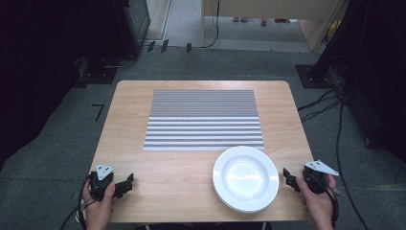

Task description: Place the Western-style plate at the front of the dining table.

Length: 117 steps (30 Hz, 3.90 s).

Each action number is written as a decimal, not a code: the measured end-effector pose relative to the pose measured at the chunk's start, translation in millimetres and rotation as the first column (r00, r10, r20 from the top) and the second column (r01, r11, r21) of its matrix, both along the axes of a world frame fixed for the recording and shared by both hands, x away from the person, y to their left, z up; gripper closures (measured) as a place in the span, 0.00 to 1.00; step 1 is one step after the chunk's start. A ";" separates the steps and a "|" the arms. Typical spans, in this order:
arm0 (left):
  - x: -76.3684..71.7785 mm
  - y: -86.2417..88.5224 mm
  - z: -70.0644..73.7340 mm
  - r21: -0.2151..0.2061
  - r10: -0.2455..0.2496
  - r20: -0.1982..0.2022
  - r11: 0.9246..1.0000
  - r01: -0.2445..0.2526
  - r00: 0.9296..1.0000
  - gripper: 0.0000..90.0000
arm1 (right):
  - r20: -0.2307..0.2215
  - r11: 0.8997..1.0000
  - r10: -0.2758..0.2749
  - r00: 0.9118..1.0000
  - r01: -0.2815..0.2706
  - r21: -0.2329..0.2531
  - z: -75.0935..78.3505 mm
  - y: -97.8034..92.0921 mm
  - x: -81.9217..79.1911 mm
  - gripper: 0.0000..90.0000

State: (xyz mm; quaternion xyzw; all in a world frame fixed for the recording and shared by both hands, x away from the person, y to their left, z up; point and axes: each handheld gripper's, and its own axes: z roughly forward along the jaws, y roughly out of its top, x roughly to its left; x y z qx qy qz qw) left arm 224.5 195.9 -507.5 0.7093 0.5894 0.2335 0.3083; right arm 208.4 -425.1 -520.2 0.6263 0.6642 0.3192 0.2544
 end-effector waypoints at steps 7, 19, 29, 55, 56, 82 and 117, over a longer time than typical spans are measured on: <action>-2.8 -23.6 11.3 -0.043 -0.058 0.016 0.997 0.059 0.998 0.14 | 0.029 0.999 0.000 1.000 -0.001 0.036 9.6 4.3 -4.9 0.16; -2.4 -61.7 16.3 -0.048 -0.148 0.026 0.988 0.150 0.989 0.14 | 0.077 1.000 0.003 0.997 -0.006 0.029 21.1 12.8 -10.6 0.17; 1.9 -89.5 24.2 -0.045 -0.193 0.047 0.980 0.195 0.980 0.14 | 0.119 0.998 0.014 0.993 -0.021 0.052 31.1 24.4 -15.2 0.19; 7.4 -178.5 33.1 -0.093 -0.366 0.065 0.924 0.370 0.928 0.14 | 0.130 0.995 0.073 0.989 -0.082 0.063 38.8 45.9 -16.0 0.30; 8.1 -183.7 34.1 -0.105 -0.374 0.066 0.919 0.379 0.925 0.14 | 0.131 0.993 0.086 0.988 -0.097 0.073 39.0 46.4 -16.6 0.37; 5.1 -235.5 33.3 -0.229 -0.477 0.042 0.851 0.473 0.878 0.35 | 0.087 0.935 0.131 0.988 -0.152 0.321 31.8 43.4 -13.3 0.81; -1.8 -242.5 22.3 -0.270 -0.520 0.024 0.819 0.507 0.854 0.55 | 0.111 0.840 0.028 0.993 -0.083 0.536 28.8 35.0 -12.6 0.90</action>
